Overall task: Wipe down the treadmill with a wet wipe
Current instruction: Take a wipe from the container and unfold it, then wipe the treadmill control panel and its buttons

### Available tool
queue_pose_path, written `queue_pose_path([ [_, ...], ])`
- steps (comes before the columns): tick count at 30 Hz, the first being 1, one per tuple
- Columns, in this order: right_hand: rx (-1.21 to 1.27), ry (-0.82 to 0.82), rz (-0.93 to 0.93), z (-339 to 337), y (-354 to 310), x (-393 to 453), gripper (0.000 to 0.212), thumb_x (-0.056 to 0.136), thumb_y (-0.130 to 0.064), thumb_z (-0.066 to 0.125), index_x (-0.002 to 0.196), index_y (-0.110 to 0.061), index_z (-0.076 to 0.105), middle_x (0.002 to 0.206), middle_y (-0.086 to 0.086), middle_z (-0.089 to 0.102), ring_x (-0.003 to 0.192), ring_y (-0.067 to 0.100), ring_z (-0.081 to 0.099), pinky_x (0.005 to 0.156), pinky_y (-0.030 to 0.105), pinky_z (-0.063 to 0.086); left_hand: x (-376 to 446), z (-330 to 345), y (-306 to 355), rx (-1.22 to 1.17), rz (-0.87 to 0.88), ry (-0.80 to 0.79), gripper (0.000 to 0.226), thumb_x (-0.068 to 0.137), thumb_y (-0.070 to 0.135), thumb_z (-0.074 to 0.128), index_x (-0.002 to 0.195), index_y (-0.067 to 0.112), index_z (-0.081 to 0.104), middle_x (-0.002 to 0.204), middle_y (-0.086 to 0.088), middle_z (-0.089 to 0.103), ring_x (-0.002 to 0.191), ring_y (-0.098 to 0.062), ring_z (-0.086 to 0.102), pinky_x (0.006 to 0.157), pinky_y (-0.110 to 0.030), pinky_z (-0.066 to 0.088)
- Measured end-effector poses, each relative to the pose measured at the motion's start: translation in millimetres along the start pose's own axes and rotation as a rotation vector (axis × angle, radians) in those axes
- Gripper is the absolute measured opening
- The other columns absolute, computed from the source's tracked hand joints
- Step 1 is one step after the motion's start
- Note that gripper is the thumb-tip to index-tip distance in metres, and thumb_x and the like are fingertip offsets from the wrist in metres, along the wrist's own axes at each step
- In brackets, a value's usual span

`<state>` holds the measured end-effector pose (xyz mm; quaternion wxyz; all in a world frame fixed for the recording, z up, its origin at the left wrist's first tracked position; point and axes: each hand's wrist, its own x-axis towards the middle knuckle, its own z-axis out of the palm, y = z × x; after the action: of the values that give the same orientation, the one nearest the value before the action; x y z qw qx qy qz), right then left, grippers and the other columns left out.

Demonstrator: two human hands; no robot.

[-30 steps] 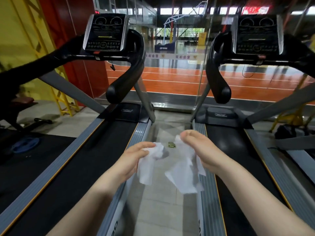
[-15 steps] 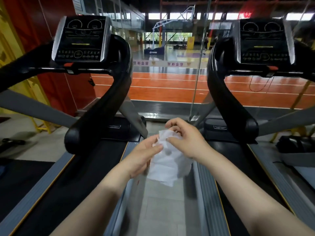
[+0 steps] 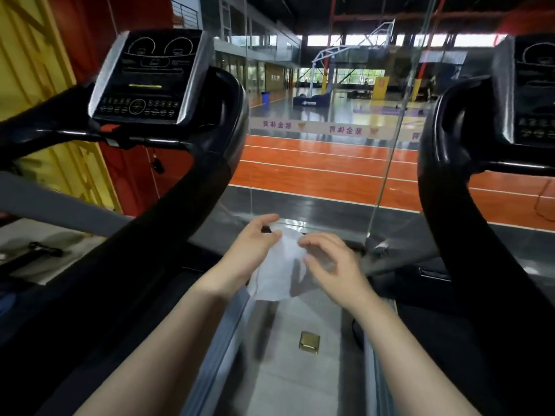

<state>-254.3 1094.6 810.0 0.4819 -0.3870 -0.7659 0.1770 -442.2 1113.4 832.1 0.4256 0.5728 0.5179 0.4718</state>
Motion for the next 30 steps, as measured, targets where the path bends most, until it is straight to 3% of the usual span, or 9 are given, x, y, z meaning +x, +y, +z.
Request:
queue_pose_path([
  [4,-0.088,-0.133,0.102,7.5,43.4,48.1,0.059,0.081,-0.042,0.073,0.134,-0.027,0.050,0.122,-0.032,0.044,0.121,-0.004,0.041,0.099,0.013,0.031,66.2,3.1,16.1,0.031,-0.041,0.066,0.034,0.099,0.023,0.053,0.132,0.031,0.053,0.130,-0.002,0.059,0.118,-0.019,0.059,0.107,-0.042,0.045],
  [7,-0.023,-0.096,0.188,11.7,68.6,81.1,0.055,0.086,-0.038,0.070,0.136,-0.031,0.047,0.128,-0.023,0.049,0.116,-0.009,0.044,0.098,0.018,0.034,113.9,2.3,28.9,0.041,-0.079,0.035,0.038,0.101,0.023,0.051,0.138,0.030,0.050,0.135,0.002,0.055,0.120,-0.020,0.058,0.106,-0.043,0.047],
  [10,0.471,-0.013,0.499,7.3,95.7,110.2,0.067,0.077,-0.048,0.077,0.134,-0.025,0.049,0.131,-0.011,0.057,0.112,-0.007,0.055,0.103,0.028,0.040,157.4,2.1,45.6,0.085,-0.033,-0.012,0.031,0.102,0.027,0.050,0.131,0.036,0.053,0.137,0.005,0.056,0.118,-0.017,0.060,0.103,-0.042,0.050],
  [13,0.969,-0.083,0.720,-1.8,120.3,133.1,0.055,0.076,-0.043,0.073,0.118,-0.010,0.063,0.115,0.009,0.071,0.111,0.027,0.065,0.105,0.042,0.044,192.7,4.3,54.7,0.128,0.004,-0.047,0.025,0.102,0.028,0.049,0.123,0.040,0.055,0.138,0.005,0.055,0.120,-0.017,0.057,0.105,-0.042,0.048],
  [17,0.868,0.068,0.637,-7.1,141.9,163.6,0.023,0.091,-0.018,0.062,0.110,-0.006,0.068,0.109,0.016,0.072,0.100,0.031,0.068,0.088,0.042,0.053,225.2,3.9,52.7,0.127,-0.016,-0.112,0.032,0.100,0.031,0.054,0.131,0.040,0.051,0.138,0.005,0.052,0.116,-0.015,0.058,0.103,-0.037,0.049],
  [24,0.735,0.214,0.434,-25.0,161.1,215.6,0.020,0.089,0.003,0.059,0.099,-0.010,0.070,0.089,0.005,0.075,0.078,0.017,0.069,0.069,0.029,0.056,266.6,-2.0,34.9,0.195,0.278,-0.228,0.087,0.086,-0.003,0.066,0.151,0.042,0.029,0.151,0.026,0.030,0.134,0.013,0.028,0.110,-0.021,0.027],
  [26,0.707,0.271,0.369,-26.7,165.0,228.1,0.035,0.085,0.011,0.059,0.075,-0.019,0.075,0.075,-0.005,0.072,0.067,0.009,0.064,0.062,0.022,0.051,280.0,-2.1,35.2,0.036,0.368,-0.188,0.084,0.086,-0.012,0.062,0.146,0.039,0.036,0.143,0.025,0.045,0.125,0.015,0.043,0.107,-0.021,0.037],
  [28,0.702,0.235,0.342,-26.8,172.1,238.8,0.049,0.081,0.019,0.053,0.061,-0.022,0.073,0.071,-0.007,0.068,0.066,0.009,0.061,0.061,0.021,0.049,291.5,-3.7,35.4,-0.088,0.342,-0.189,0.075,0.086,-0.020,0.054,0.137,0.036,0.047,0.111,0.011,0.072,0.088,0.001,0.067,0.078,-0.025,0.051],
  [30,0.756,0.181,0.298,-29.7,180.3,250.1,0.053,0.080,0.021,0.044,0.061,-0.018,0.074,0.075,-0.004,0.068,0.070,0.012,0.061,0.065,0.020,0.048,301.3,-8.0,34.4,-0.179,0.289,-0.223,0.067,0.085,-0.024,0.044,0.126,0.027,0.059,0.078,0.002,0.075,0.059,-0.006,0.060,0.054,-0.022,0.044],
])
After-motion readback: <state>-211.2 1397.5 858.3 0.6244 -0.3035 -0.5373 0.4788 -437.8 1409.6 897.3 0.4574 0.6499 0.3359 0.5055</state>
